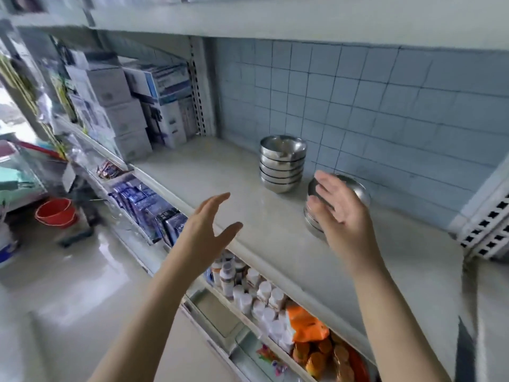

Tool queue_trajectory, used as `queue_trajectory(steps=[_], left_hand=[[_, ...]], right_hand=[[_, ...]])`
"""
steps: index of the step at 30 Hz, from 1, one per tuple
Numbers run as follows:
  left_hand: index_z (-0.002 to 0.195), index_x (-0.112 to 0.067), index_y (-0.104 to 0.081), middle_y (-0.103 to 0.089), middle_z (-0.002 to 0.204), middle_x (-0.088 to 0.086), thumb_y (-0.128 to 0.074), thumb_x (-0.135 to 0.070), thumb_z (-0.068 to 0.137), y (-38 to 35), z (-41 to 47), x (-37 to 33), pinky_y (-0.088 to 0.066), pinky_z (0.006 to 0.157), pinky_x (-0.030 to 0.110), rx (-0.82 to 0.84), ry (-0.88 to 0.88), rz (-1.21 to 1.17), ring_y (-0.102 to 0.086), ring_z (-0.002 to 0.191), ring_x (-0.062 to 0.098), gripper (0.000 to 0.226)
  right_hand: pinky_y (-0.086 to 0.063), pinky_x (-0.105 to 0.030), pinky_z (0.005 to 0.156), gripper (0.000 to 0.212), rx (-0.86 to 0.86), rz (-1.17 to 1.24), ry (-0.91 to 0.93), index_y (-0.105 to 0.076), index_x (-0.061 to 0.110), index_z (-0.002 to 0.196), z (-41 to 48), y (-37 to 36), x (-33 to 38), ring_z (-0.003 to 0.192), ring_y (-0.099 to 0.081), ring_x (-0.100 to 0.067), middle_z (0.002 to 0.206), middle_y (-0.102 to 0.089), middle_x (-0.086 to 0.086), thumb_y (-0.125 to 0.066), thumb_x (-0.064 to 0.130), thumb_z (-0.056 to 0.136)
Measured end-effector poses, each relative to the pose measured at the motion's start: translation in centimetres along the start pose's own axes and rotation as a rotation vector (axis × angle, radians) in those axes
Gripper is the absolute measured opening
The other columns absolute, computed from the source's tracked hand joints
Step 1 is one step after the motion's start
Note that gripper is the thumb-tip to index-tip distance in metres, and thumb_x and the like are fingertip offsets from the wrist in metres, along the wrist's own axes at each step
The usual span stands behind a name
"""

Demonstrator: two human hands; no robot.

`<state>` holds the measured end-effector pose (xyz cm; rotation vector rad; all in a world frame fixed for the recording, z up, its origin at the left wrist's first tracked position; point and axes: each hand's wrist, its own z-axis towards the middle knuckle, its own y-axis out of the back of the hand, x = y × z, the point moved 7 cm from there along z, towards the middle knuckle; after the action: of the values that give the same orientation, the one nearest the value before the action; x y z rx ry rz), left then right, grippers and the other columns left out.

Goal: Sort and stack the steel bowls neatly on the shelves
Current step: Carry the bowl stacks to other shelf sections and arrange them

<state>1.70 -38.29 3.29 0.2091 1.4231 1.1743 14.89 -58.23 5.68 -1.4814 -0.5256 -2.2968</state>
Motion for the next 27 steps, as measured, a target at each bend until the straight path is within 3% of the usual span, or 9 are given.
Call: queue_trajectory(steps=[6,11,15,17,19,21,23,25,27], left_hand=[[0.154,-0.017,-0.026,-0.035,0.156,0.007,-0.075,-0.035,0.083,-4.3,10.2,4.8,-0.035,0.116,0.042,0.138,0.001,-0.207,-0.04,0.141,0.023,0.087],[0.158,-0.018,0.004,-0.005,0.167,0.002,-0.086,-0.039,0.073,-10.6,19.8,6.3,-0.024,0.121,0.043,0.365,0.017,-0.407,-0.015,0.152,0.02,0.125],[0.157,-0.031,0.003,-0.02,0.164,0.005,-0.096,-0.047,0.05,-15.0,24.9,7.0,-0.031,0.119,0.043,0.535,0.027,-0.591,-0.029,0.148,0.018,0.146],[0.156,-0.028,-0.009,-0.039,0.155,0.002,-0.098,-0.043,0.047,-16.3,26.3,7.1,-0.038,0.115,0.039,0.602,-0.062,-0.62,-0.041,0.141,0.012,0.142],[0.154,-0.021,-0.019,-0.05,0.146,-0.004,-0.097,-0.023,0.057,-15.8,26.8,6.6,-0.043,0.109,0.025,0.639,-0.158,-0.621,-0.049,0.132,0.003,0.125],[0.146,-0.025,-0.03,-0.057,0.134,-0.012,-0.094,-0.013,0.061,-15.3,27.0,6.5,-0.045,0.097,0.01,0.645,-0.222,-0.634,-0.054,0.118,-0.01,0.107],[0.14,-0.03,-0.034,-0.058,0.127,-0.018,-0.095,-0.013,0.059,-14.4,27.0,6.9,-0.045,0.094,0.009,0.671,-0.264,-0.67,-0.055,0.112,-0.016,0.103],[0.14,-0.027,-0.037,-0.06,0.126,-0.015,-0.096,-0.015,0.057,-13.0,26.8,7.6,-0.049,0.1,0.02,0.727,-0.291,-0.664,-0.057,0.114,-0.012,0.103],[0.134,-0.026,-0.038,-0.06,0.119,-0.016,-0.092,0.0,0.061,-11.6,26.2,8.8,-0.049,0.092,0.012,0.785,-0.307,-0.681,-0.058,0.104,-0.018,0.094]], right_hand=[[-0.033,-0.021,0.113,0.073,-0.066,0.093,-0.106,-0.029,0.026,0.152,6.4,-3.9,-2.1,0.142,-0.034,-0.001,0.157,-0.031,0.015,-0.059,0.037,0.086],[-0.023,-0.024,0.107,0.084,-0.272,0.043,-0.274,-0.006,0.039,0.156,11.6,-6.6,-6.0,0.136,-0.022,0.006,0.153,-0.019,0.022,-0.063,0.037,0.094],[-0.02,-0.025,0.103,0.104,-0.478,-0.053,-0.392,0.003,0.039,0.156,14.2,-6.9,-8.9,0.132,-0.019,0.003,0.153,-0.018,0.018,-0.074,0.04,0.085],[-0.025,-0.023,0.103,0.102,-0.529,-0.051,-0.395,-0.006,0.035,0.156,14.9,-7.3,-9.9,0.13,-0.027,0.003,0.146,-0.025,0.02,-0.078,0.033,0.083],[-0.041,-0.021,0.102,0.084,-0.55,-0.07,-0.345,-0.031,0.03,0.148,15.5,-7.6,-10.9,0.126,-0.049,-0.002,0.143,-0.046,0.013,-0.08,0.022,0.081],[-0.05,-0.021,0.097,0.078,-0.563,-0.077,-0.326,-0.04,0.025,0.141,15.2,-7.9,-11.6,0.116,-0.061,-0.005,0.132,-0.06,0.003,-0.084,0.016,0.077],[-0.051,-0.027,0.099,0.086,-0.555,-0.073,-0.323,-0.042,0.029,0.14,14.6,-8.3,-11.6,0.115,-0.063,-0.007,0.131,-0.062,0.004,-0.089,0.028,0.068],[-0.049,-0.035,0.103,0.094,-0.53,-0.085,-0.335,-0.044,0.034,0.138,13.8,-9.0,-11.2,0.118,-0.062,-0.01,0.131,-0.062,0.007,-0.089,0.044,0.056],[-0.046,-0.044,0.108,0.103,-0.488,-0.104,-0.342,-0.042,0.038,0.141,13.1,-9.9,-10.9,0.125,-0.058,-0.017,0.136,-0.06,0.003,-0.091,0.054,0.052]])
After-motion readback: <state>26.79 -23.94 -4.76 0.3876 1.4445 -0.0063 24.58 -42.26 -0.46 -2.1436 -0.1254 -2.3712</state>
